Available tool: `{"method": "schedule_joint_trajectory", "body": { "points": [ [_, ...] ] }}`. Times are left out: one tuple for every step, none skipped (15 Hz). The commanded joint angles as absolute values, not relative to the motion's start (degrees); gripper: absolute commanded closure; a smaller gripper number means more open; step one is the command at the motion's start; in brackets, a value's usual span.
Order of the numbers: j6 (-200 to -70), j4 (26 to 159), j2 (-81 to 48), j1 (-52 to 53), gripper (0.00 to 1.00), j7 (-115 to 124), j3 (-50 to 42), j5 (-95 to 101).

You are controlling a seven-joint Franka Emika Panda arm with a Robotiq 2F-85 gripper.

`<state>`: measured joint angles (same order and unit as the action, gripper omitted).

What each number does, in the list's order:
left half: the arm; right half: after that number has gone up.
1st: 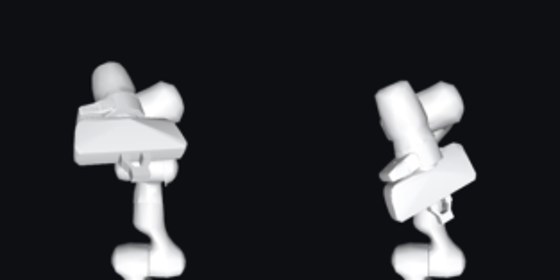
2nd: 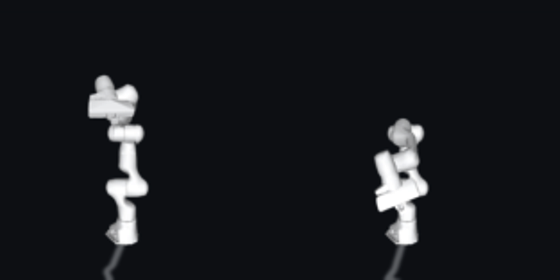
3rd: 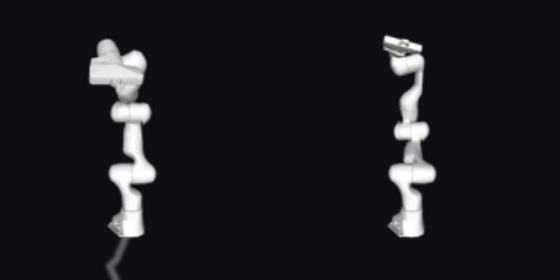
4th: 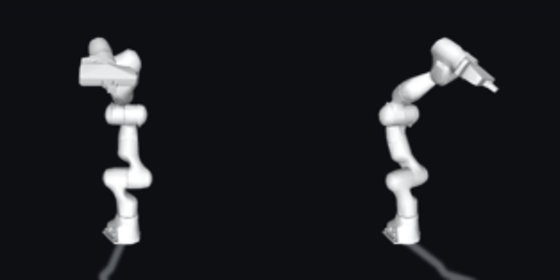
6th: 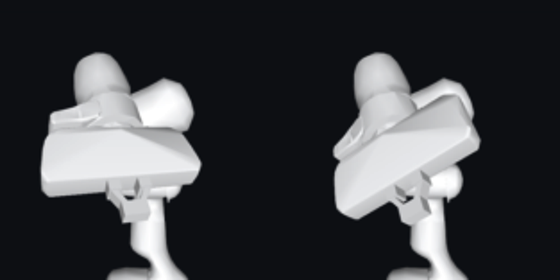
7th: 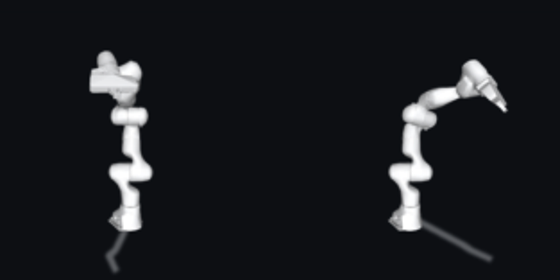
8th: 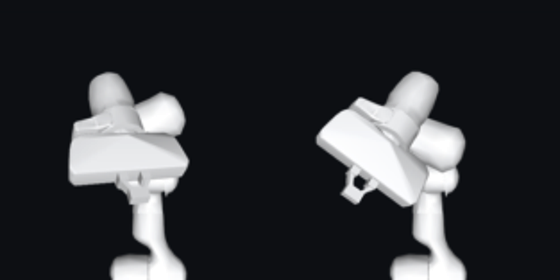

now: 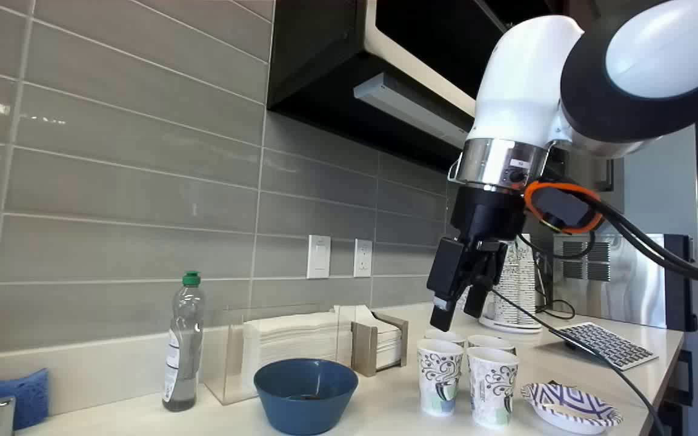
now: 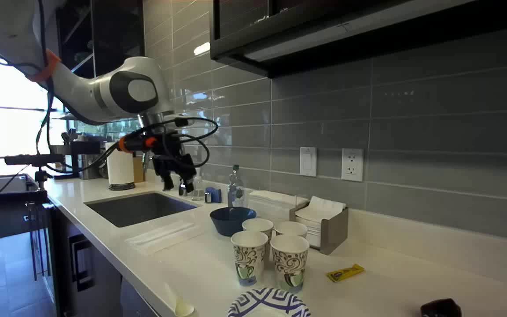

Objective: Stack the cups

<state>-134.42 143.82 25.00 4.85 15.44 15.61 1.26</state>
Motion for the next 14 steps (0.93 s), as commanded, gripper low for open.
{"method": "schedule_joint_trajectory", "body": {
  "points": [
    [-134.2,143.7,24.9,5.7,0.00,15.8,14.8,1.7],
    [-134.2,143.7,24.9,5.7,0.00,15.8,14.8,1.7],
    [-134.2,143.7,24.9,5.7,0.00,15.8,14.8,1.7],
    [-134.2,143.7,24.9,5.7,0.00,15.8,14.8,1.7],
    [-134.2,143.7,24.9,5.7,0.00,15.8,14.8,1.7],
    [-134.2,143.7,24.9,5.7,0.00,15.8,14.8,1.7],
    [-135.3,145.2,25.8,5.4,0.00,16.6,13.8,0.2],
    [-135.1,146.9,27.0,4.3,0.00,18.7,13.3,0.2],
    [-135.3,147.9,27.7,3.9,0.00,20.2,12.4,-0.6],
    [-135.7,149.2,28.3,3.8,0.00,20.6,11.0,-1.8],
    [-134.7,150.4,29.1,3.5,0.00,21.1,9.8,-3.0],
    [-135.0,151.5,29.7,3.1,0.00,21.4,8.6,-4.0],
    [-135.1,152.7,30.5,2.5,0.00,21.8,7.5,-4.8],
    [-134.8,153.4,31.3,1.6,0.00,22.6,7.0,-4.7]
  ]
}}
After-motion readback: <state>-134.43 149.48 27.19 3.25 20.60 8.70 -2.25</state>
